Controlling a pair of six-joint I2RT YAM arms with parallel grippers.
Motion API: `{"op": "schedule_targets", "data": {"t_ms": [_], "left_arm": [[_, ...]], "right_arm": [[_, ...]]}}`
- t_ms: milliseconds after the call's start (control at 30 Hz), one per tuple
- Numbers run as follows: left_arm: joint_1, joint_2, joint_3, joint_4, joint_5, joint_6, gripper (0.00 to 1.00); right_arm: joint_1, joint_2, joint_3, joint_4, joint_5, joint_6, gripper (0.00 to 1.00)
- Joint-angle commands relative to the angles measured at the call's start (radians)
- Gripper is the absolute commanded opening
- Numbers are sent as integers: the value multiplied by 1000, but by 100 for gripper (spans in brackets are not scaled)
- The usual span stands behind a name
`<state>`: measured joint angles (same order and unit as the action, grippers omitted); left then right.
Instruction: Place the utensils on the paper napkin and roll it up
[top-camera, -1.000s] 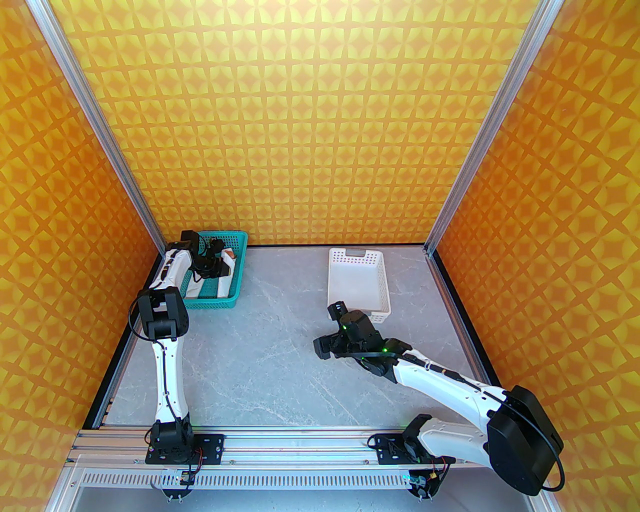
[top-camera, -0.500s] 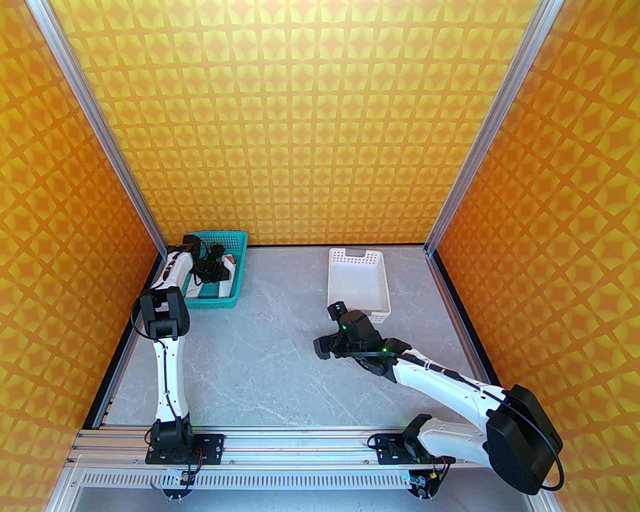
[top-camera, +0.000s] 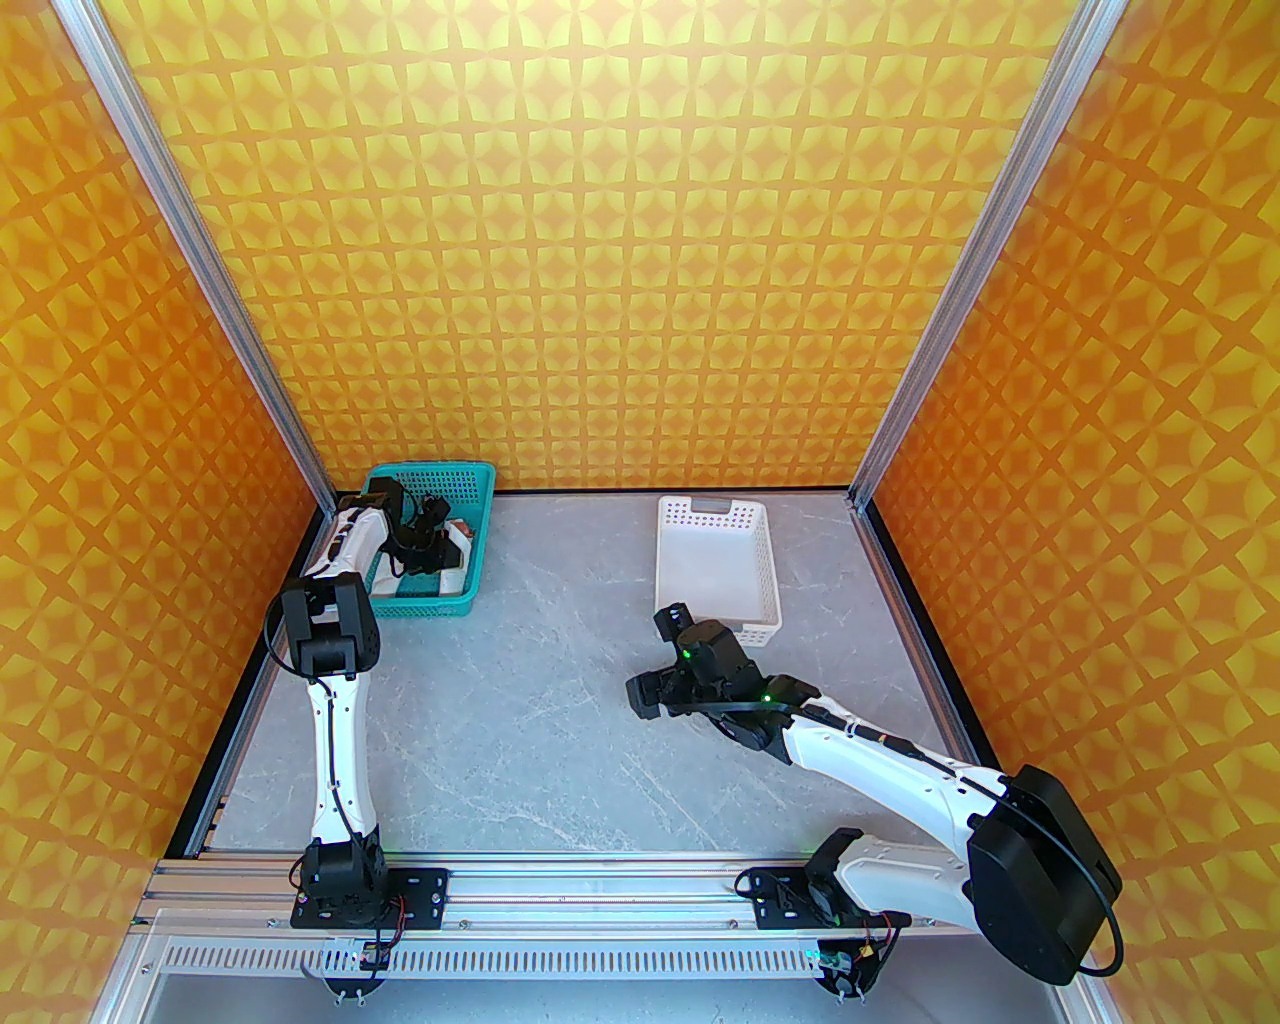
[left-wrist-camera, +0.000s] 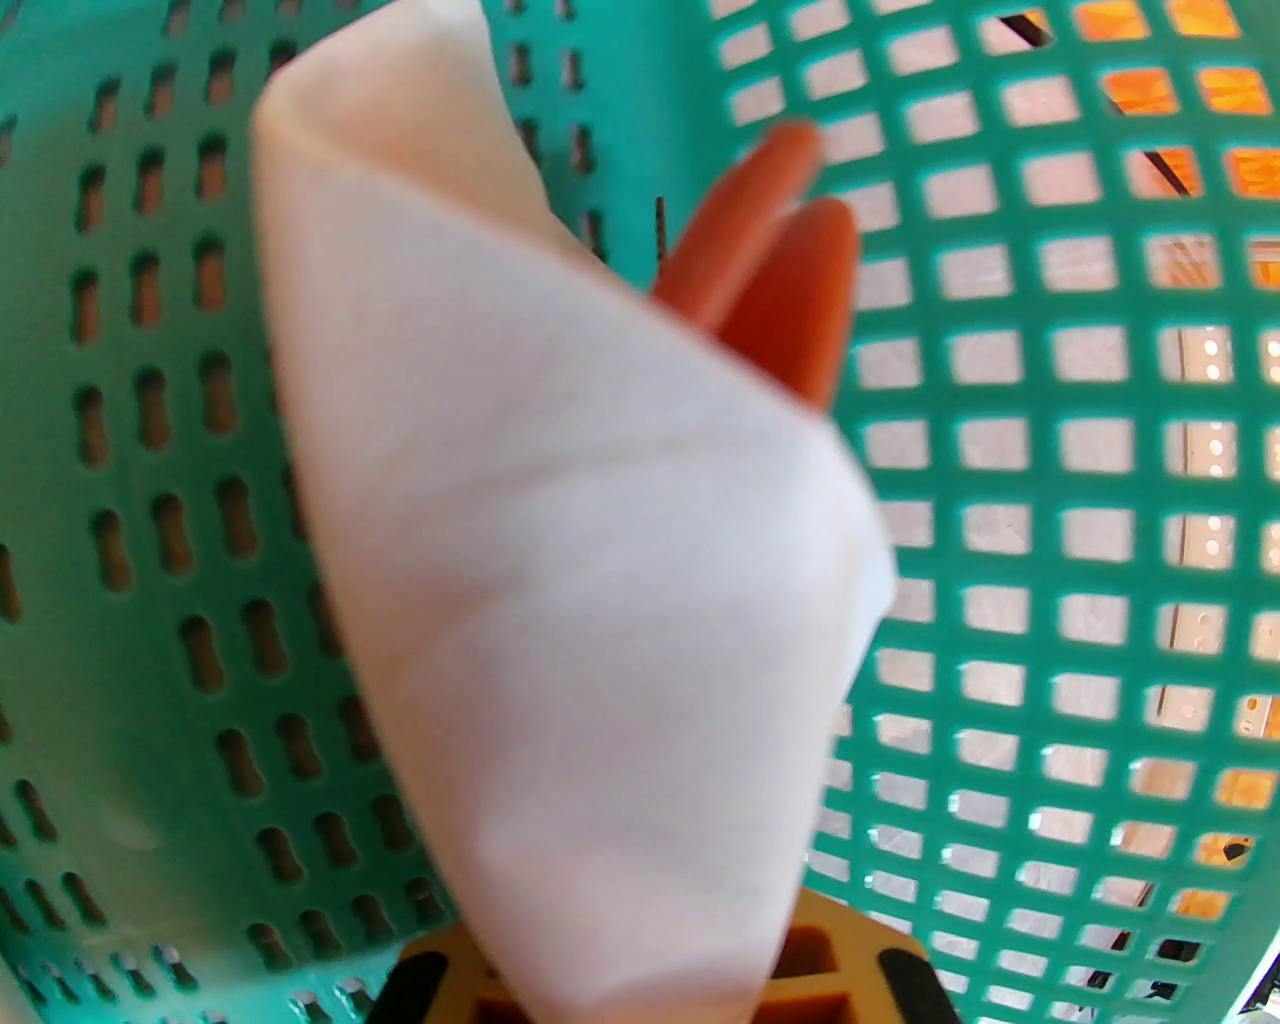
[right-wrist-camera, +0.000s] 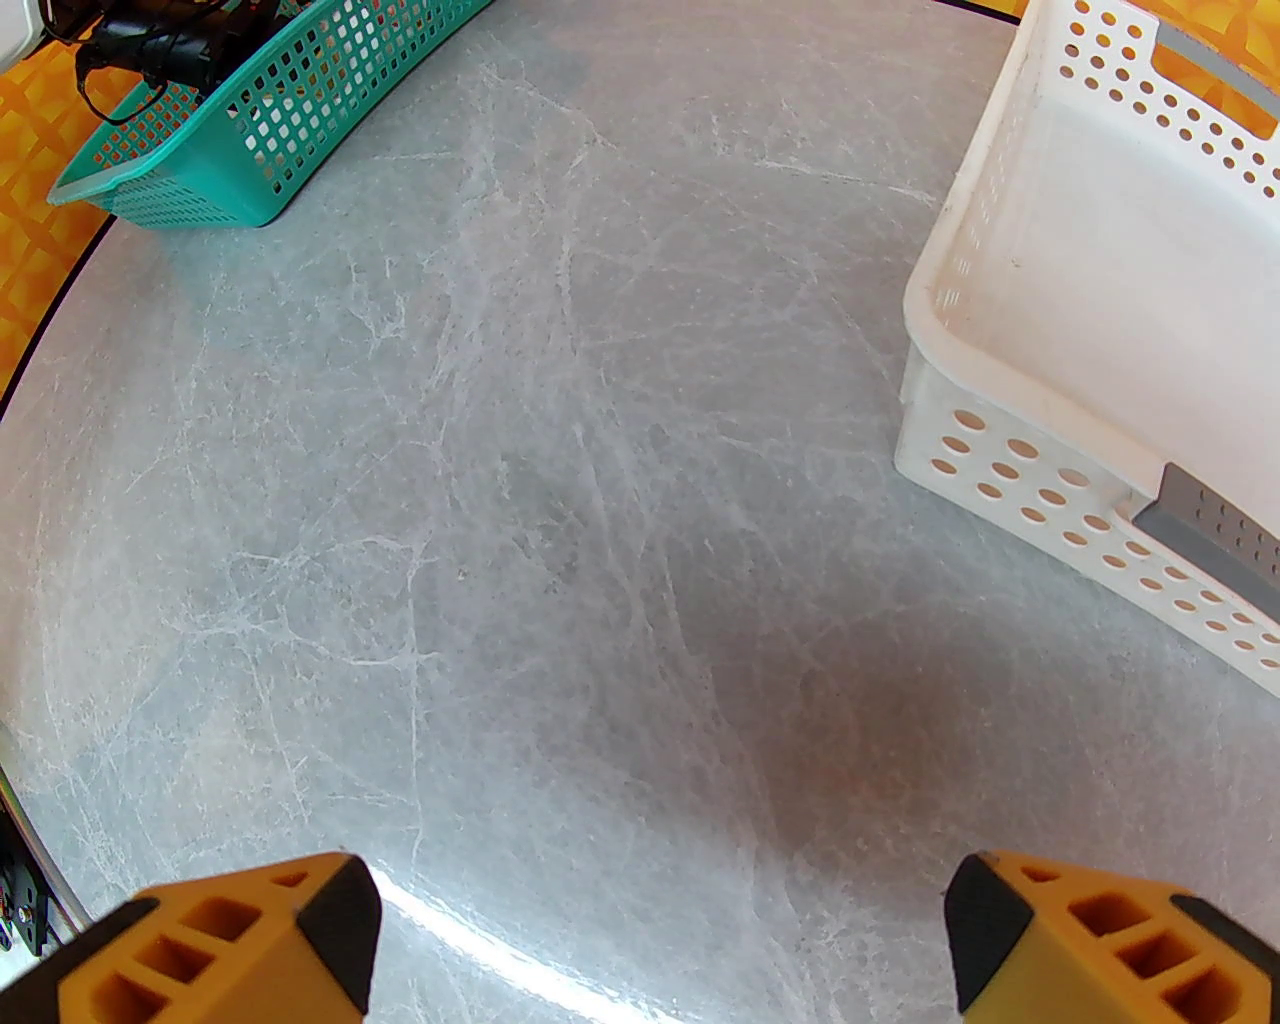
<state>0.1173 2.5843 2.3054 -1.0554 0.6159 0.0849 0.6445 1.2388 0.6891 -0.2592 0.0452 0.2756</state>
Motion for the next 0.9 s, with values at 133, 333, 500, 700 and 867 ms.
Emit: {"op": "schedule_targets", "data": {"t_ms": [133, 333, 500, 700, 867], "left_arm": [[-5, 39, -22, 12, 4, -13, 15], [-4, 21, -19, 5, 4, -2, 25], [-2, 5, -20, -2, -2, 1, 32], [-1, -12, -20, -21, -29, 16, 38], [-1, -25, -23, -32, -51, 25, 45]], "right_arm": [[-3, 8, 21, -18, -5, -16, 99], [-3, 6, 21, -20, 1, -17, 99], [-3, -2, 18, -20, 7, -19, 98], [-3, -2, 16, -18, 10, -20, 99], [-3, -5, 11, -13, 15, -21, 99]]}}
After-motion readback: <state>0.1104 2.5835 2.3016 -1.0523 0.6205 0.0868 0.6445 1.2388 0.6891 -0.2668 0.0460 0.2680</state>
